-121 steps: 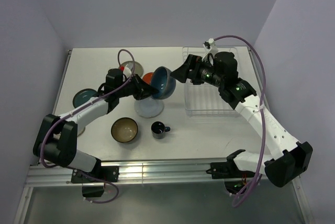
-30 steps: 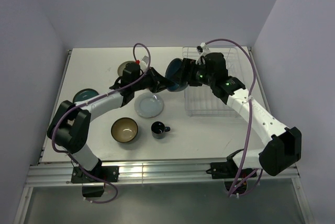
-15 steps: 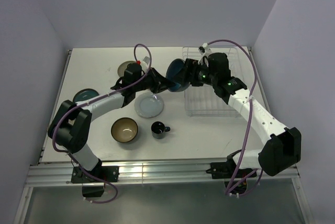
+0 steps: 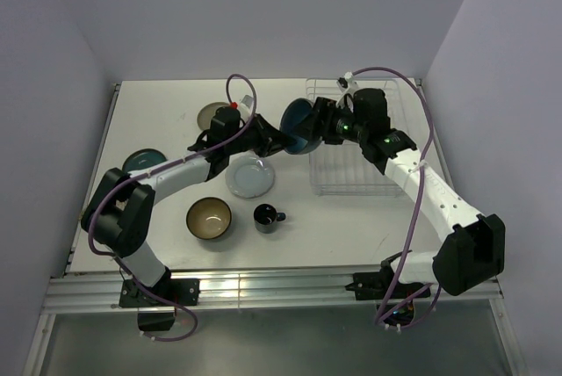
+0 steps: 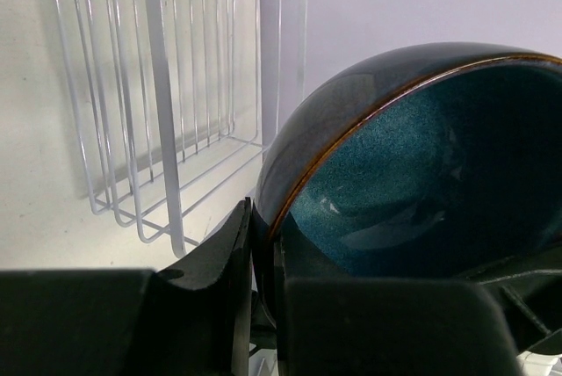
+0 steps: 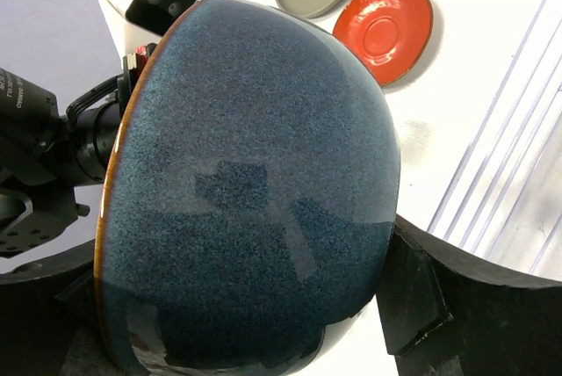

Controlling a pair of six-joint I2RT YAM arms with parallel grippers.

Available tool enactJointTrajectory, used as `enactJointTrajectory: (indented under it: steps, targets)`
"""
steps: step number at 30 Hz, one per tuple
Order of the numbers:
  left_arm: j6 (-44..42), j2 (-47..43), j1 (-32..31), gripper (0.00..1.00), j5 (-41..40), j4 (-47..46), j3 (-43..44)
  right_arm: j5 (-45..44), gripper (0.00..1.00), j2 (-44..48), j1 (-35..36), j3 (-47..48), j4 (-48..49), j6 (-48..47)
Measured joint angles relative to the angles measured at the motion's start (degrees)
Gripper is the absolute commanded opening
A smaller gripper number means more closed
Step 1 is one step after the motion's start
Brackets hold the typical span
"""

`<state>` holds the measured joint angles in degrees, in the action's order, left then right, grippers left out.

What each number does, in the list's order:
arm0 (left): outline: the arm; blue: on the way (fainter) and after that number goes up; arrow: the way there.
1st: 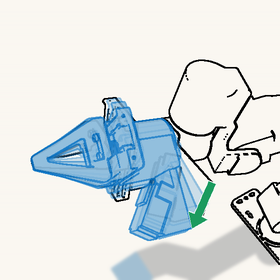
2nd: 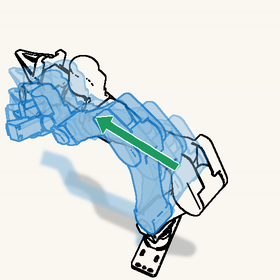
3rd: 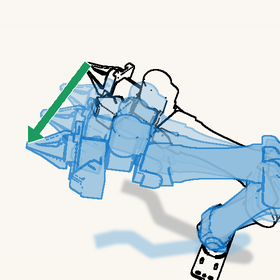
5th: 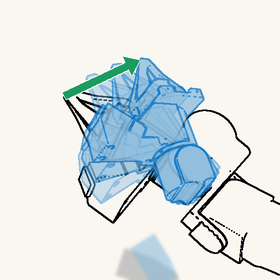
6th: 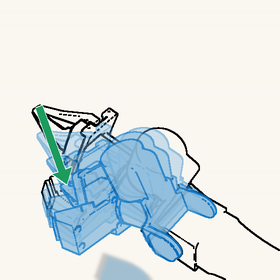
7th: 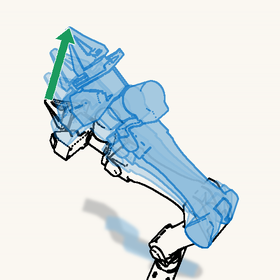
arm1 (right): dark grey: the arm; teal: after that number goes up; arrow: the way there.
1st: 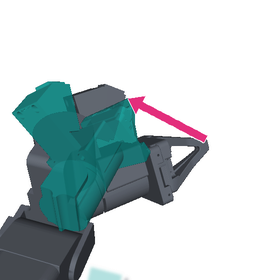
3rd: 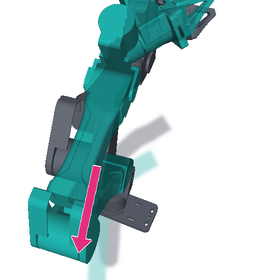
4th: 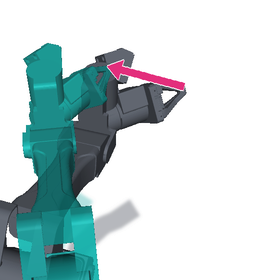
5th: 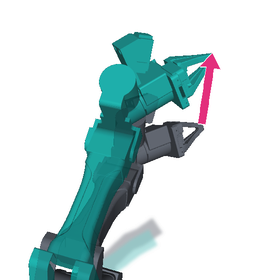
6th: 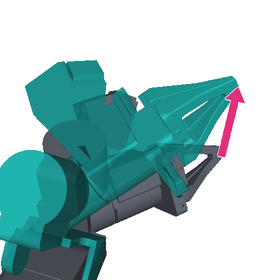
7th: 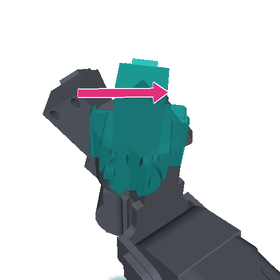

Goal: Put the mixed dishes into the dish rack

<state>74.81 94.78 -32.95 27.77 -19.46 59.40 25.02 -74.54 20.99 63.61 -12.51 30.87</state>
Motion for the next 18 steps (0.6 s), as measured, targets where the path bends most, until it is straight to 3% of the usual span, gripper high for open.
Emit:
enactJointTrajectory:
  steps: [4,11,18]
  targets:
    - [0.0,0.5,-0.3,0.07,-0.3,-0.1,0.0,0.6,0.25,0.0,-0.6,-0.8,0.6,0.4]
    - [-0.2,0.7,-0.6,0.0,-0.7,0.1,0.1,1.1,0.5,0.0,-1.0,-1.4,1.0,0.5]
    - [-0.3,0.8,-1.0,0.0,-1.6,0.7,0.7,1.3,0.51,0.0,-1.4,-1.4,1.4,0.5]
